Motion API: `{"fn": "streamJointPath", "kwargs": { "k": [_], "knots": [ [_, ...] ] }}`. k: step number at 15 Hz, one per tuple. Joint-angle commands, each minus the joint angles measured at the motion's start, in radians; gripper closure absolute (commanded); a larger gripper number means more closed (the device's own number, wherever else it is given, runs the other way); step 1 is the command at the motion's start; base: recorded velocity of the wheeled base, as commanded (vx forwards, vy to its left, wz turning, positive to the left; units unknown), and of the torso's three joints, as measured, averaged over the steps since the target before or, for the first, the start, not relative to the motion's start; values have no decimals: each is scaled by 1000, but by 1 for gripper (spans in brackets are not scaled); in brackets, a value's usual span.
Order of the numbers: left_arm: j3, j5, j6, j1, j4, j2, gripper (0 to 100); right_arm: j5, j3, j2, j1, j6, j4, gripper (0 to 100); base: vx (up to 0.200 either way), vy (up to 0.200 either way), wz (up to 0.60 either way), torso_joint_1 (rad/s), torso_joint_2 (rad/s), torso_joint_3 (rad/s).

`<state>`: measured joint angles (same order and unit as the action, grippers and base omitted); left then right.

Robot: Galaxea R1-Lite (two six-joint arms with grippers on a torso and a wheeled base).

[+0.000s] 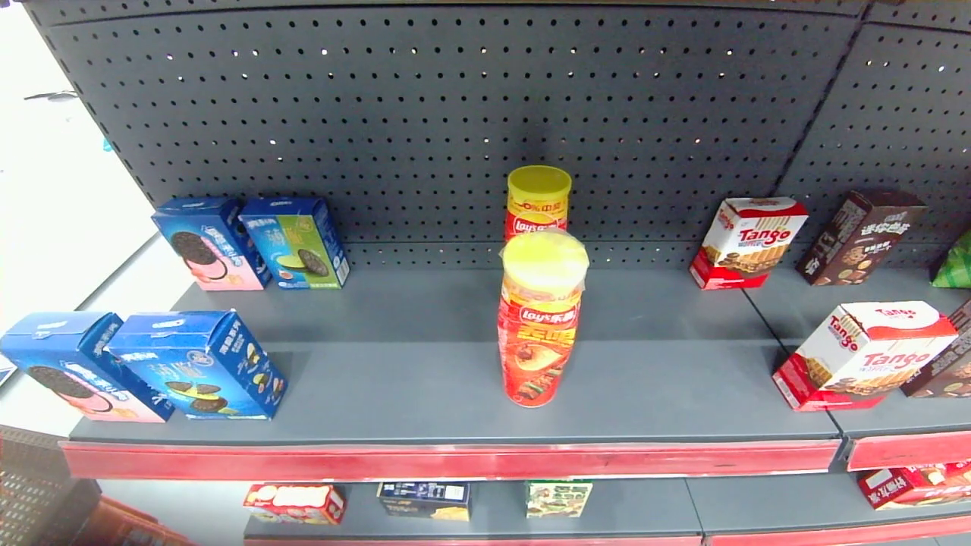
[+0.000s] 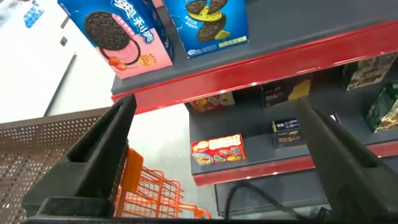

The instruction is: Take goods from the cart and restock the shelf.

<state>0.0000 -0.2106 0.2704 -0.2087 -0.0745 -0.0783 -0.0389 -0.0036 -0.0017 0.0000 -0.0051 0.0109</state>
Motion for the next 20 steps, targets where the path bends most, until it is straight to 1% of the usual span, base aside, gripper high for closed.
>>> {"fn": "streamJointPath", "kwargs": {
  "k": [1, 2, 3, 4, 5, 6, 7, 8, 9, 10, 11, 12, 13, 14, 15, 16, 17, 18, 19, 20],
  "knots": [
    [0, -23, 1, 2, -1, -5, 0, 1, 1, 2, 0, -1, 0, 0, 0, 0, 0, 0, 0, 0],
    [0, -38, 1, 2, -1, -5, 0, -1, 1, 2, 2, -3, 1, 0, 0, 0, 0, 0, 0, 0],
    [0, -78, -4, 0, 1, -5, 0, 1, 1, 2, 0, -1, 0, 0, 0, 0, 0, 0, 0, 0],
    [0, -111, -40, 0, 4, -5, 0, -1, 1, 2, 0, -1, 0, 0, 0, 0, 0, 0, 0, 0],
    [0, -107, -56, 0, 5, -5, 0, 1, 1, 2, 0, -1, 0, 0, 0, 0, 0, 0, 0, 0],
    [0, -53, -73, -28, 12, -5, 0, 1, 1, 2, 0, -1, 0, 0, 0, 0, 0, 0, 0, 0],
    [0, -53, -73, -28, 12, -5, 0, 1, 1, 2, 0, -1, 0, 0, 0, 0, 0, 0, 0, 0],
    [-5, 112, -106, -104, 25, 3, 0, 1, 1, 2, 0, -1, 0, 0, 0, 0, 0, 0, 0, 0],
    [-9, 186, -109, -118, 39, 22, 0, 1, 1, 2, 0, -1, 0, 0, 0, 0, 0, 0, 0, 0],
    [-28, 246, -109, -124, 87, 34, 0, 1, 1, 2, 0, -1, 0, 0, 0, 0, 0, 0, 0, 0],
    [-46, 258, -109, -130, 137, 37, 0, 1, 1, 2, 0, -1, 0, 0, 0, 0, 0, 0, 0, 0],
    [-51, 252, -115, -182, 147, 51, 0, -1, 1, 2, 0, -1, 0, 0, 0, 0, 0, 0, 0, 0],
    [-49, 243, -120, -143, 147, 48, 0, -1, 1, 2, 0, -1, 0, 0, 0, 0, 0, 0, 0, 0],
    [-49, 243, -119, -80, 147, 35, 0, 1, 1, 2, 0, -1, 0, 0, 0, 0, 0, 0, 0, 0],
    [-49, 244, -120, -54, 147, 6, 0, 1, 1, 2, 0, -1, 0, 0, 0, 0, 0, 0, 0, 0],
    [-51, 254, -122, 48, 148, -14, 0, 1, 1, 2, 0, -1, 0, 0, 0, 0, 0, 0, 0, 0],
    [-51, 264, -132, 101, 150, -14, 0, -1, 1, 2, 0, -1, 0, 0, 0, 0, 0, 0, 0, 0],
    [-51, 266, -165, 129, 147, -12, 0, 1, 1, 2, 0, -1, 0, 0, 0, 0, 0, 0, 0, 0],
    [-48, 269, -180, 154, 142, -9, 0, 1, 1, 2, 0, -1, 0, 0, 0, 0, 0, 0, 0, 0],
    [-41, 272, -180, 190, 120, 29, 0, 1, 1, 2, 0, -1, 0, 0, 0, 0, 0, 0, 0, 0]
  ]
}}
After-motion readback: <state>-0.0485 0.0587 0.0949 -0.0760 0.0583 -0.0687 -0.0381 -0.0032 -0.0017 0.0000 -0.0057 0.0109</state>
